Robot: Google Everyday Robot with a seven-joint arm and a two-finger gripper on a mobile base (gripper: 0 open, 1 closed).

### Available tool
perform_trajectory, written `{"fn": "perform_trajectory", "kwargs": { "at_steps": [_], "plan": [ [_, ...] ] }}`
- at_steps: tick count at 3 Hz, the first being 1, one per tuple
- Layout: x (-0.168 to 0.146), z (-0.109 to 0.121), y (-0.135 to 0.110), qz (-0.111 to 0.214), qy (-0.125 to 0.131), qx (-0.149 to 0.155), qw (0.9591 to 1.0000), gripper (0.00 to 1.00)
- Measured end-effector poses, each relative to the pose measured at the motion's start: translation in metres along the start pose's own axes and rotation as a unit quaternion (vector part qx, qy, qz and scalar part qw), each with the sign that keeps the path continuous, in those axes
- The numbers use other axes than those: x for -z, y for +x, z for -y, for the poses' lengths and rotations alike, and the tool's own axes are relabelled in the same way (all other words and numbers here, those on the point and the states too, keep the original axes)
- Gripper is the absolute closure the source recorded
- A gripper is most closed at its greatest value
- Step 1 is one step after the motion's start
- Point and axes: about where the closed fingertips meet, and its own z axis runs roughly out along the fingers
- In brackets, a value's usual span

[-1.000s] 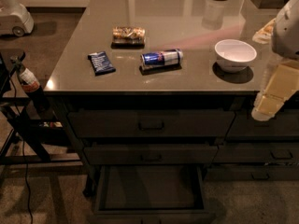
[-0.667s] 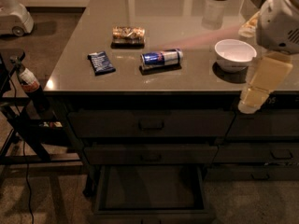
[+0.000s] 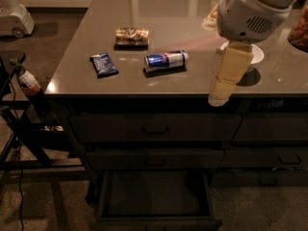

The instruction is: Place rxbar blueberry into bottom drawer

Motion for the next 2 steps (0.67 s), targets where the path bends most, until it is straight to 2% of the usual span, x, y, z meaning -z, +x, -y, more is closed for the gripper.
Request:
{"fn": "perform_trajectory", "kwargs": {
  "at_steps": [1, 2],
  "plan": [
    [-0.001, 0.001, -0.003, 0.008, 0.005, 0.002, 1.0, 0.0],
    [-0.026, 0.007, -0.03, 0.038, 0.001, 0.025, 0.999, 0.0]
  ]
}}
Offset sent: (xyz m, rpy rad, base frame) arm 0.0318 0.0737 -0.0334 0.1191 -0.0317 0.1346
